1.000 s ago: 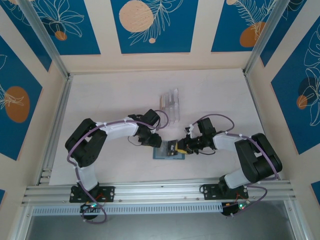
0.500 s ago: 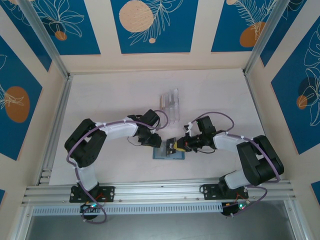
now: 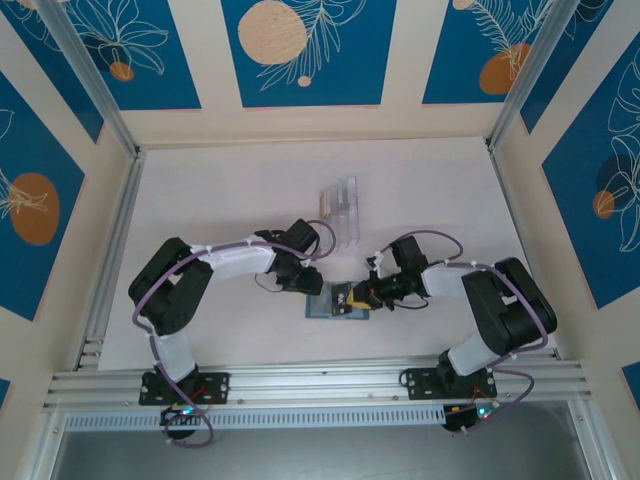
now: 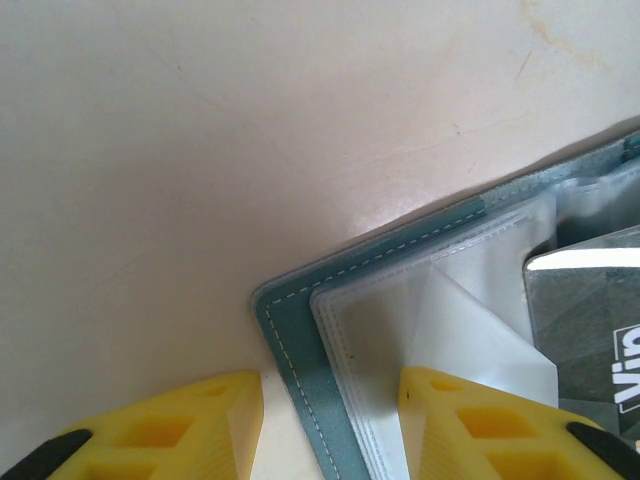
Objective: Put the credit cards into the card holder
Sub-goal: Insert the credit card into the card slot.
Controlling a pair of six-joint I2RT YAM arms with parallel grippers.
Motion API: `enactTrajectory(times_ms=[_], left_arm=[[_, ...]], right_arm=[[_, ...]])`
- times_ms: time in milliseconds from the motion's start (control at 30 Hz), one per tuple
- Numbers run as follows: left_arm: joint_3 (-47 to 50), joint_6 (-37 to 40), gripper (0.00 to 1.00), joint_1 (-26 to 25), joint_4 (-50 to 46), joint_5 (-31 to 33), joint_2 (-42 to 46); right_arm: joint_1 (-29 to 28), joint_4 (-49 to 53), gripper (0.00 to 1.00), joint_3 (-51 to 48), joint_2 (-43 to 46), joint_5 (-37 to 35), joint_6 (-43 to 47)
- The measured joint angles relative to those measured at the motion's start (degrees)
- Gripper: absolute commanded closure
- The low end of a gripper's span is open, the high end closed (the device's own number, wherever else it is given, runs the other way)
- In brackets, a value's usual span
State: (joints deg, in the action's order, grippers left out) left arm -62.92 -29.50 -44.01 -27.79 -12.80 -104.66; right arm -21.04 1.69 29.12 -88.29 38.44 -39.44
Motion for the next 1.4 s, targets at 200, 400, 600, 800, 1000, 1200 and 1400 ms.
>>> enactTrajectory(times_ms=[200, 400, 600, 800, 1000, 1200, 1400], left_arm=[[0.4, -0.1, 0.60, 0.0, 0.6, 0.0, 0.3], [0.6, -0.2, 0.60, 0.0, 0.8, 0.0, 0.3], [0.6, -0.2, 0.60, 0.0, 0.9, 0.0, 0.3], [0.6, -0.2, 0.60, 0.0, 0.9, 0.0, 0.3], [0.6, -0.2, 0.60, 0.0, 0.9, 0.0, 0.3], [0.6, -0.2, 0.60, 0.0, 0.9, 0.0, 0.3], [0.6, -0.2, 0.60, 0.0, 0.9, 0.0, 0.3]], right_arm=[[0.2, -0.2, 1.00, 0.0, -0.9, 0.6, 0.0], [0.7, 0.0, 1.00, 0.1, -1.6, 1.2, 0.2], [0.7, 0.2, 1.00, 0.2, -2.2, 1.7, 0.2], [0.7, 2.0, 1.00, -0.6, 1.0, 1.1, 0.1], [0.7, 2.3, 1.00, -2.3, 1.7, 0.7, -0.1], [0.6, 2.4, 1.00, -2.3, 1.7, 0.8, -0.1], [0.2, 2.5, 1.00, -2.3, 1.9, 0.8, -0.7]])
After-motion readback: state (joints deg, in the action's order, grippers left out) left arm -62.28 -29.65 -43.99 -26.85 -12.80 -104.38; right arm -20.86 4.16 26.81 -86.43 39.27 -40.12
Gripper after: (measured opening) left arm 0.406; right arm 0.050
